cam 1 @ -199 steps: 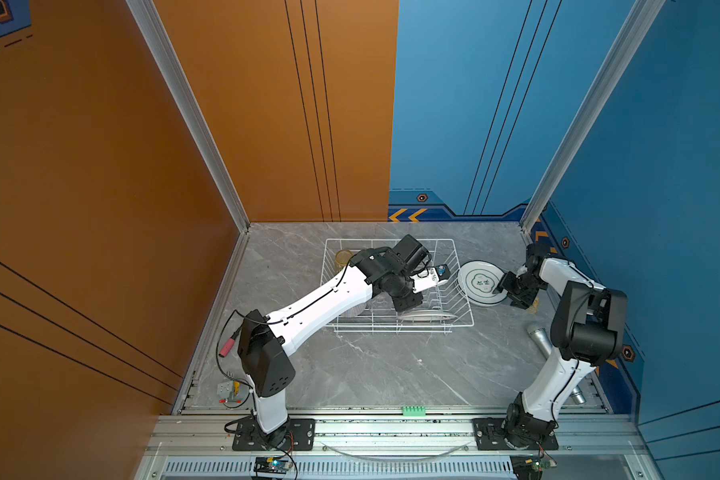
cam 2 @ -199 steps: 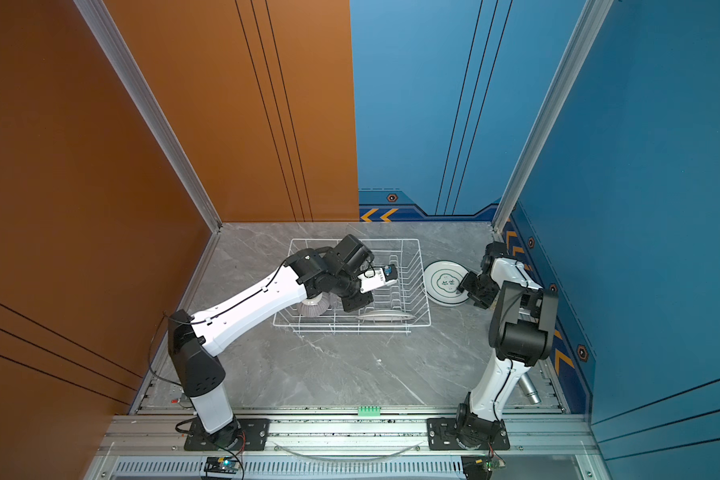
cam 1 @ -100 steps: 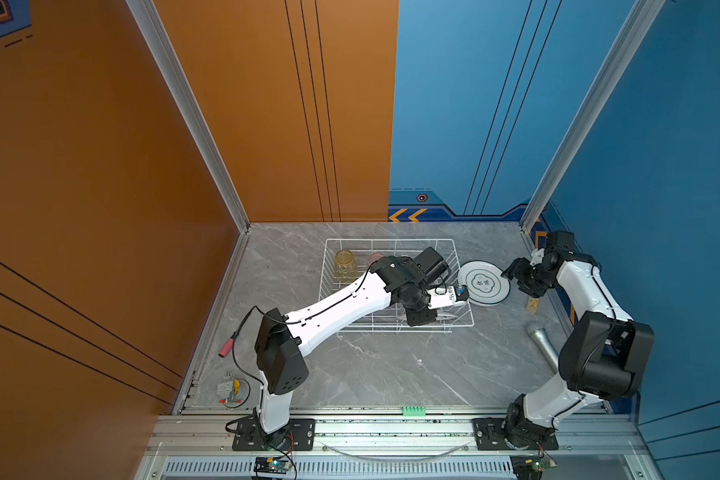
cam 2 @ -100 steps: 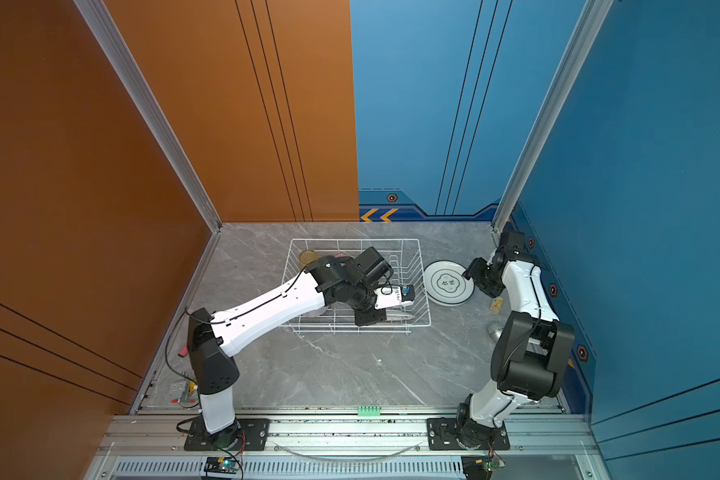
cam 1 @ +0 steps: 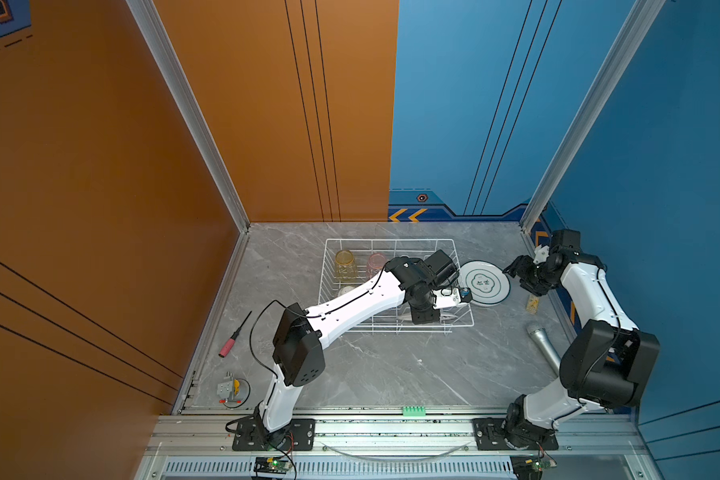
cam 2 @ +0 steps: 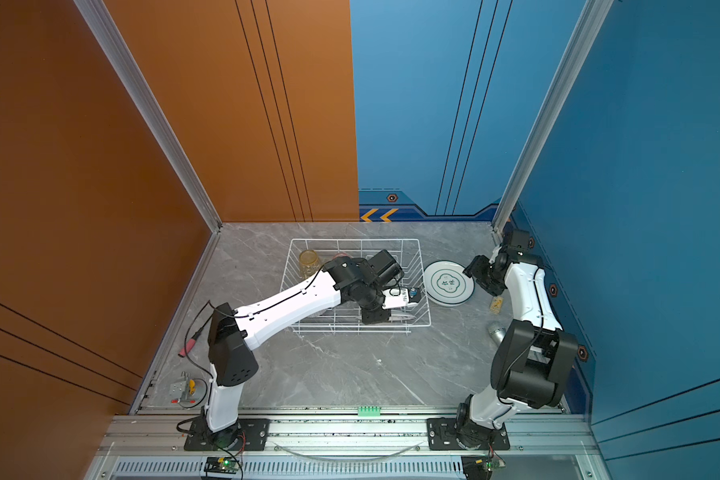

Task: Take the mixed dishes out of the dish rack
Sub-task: 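Close the left gripper on the rim of the orange-printed plate in the rack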

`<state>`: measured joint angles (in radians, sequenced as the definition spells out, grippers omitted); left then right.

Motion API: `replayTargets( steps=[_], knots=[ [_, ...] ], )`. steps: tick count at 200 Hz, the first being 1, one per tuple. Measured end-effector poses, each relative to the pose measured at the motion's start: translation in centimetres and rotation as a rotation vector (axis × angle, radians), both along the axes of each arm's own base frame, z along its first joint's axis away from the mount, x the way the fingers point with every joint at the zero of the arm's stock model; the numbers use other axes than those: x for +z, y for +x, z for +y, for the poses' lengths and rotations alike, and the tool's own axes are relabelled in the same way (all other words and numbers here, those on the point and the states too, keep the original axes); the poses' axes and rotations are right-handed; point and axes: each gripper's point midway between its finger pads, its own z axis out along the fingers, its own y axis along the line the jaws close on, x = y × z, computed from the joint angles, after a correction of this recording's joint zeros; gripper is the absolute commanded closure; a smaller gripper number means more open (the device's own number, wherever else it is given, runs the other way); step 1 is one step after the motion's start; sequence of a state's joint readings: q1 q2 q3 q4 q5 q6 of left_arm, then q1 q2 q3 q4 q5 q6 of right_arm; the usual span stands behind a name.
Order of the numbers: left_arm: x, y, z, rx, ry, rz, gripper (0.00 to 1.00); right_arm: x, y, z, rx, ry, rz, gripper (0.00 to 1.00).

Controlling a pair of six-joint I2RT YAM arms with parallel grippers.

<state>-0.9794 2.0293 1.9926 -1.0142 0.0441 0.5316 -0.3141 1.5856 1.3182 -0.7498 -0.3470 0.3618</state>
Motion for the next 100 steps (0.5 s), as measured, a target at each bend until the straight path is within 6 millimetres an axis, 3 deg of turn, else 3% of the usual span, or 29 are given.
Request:
replayTargets(
  steps=[50,100],
  knots=[
    [-0.8,0.9,-0.2,0.006,0.03,-0.025,0.73,-0.1,-0.2,-0.1,-0.001,0.014,0.0,0.34],
    [-1.2,2.5,-0.3,0.021,0.062,-0.078,0.8,-0.2,-0.2,-0.1,0.002,0.015,0.001,0.34]
  ],
)
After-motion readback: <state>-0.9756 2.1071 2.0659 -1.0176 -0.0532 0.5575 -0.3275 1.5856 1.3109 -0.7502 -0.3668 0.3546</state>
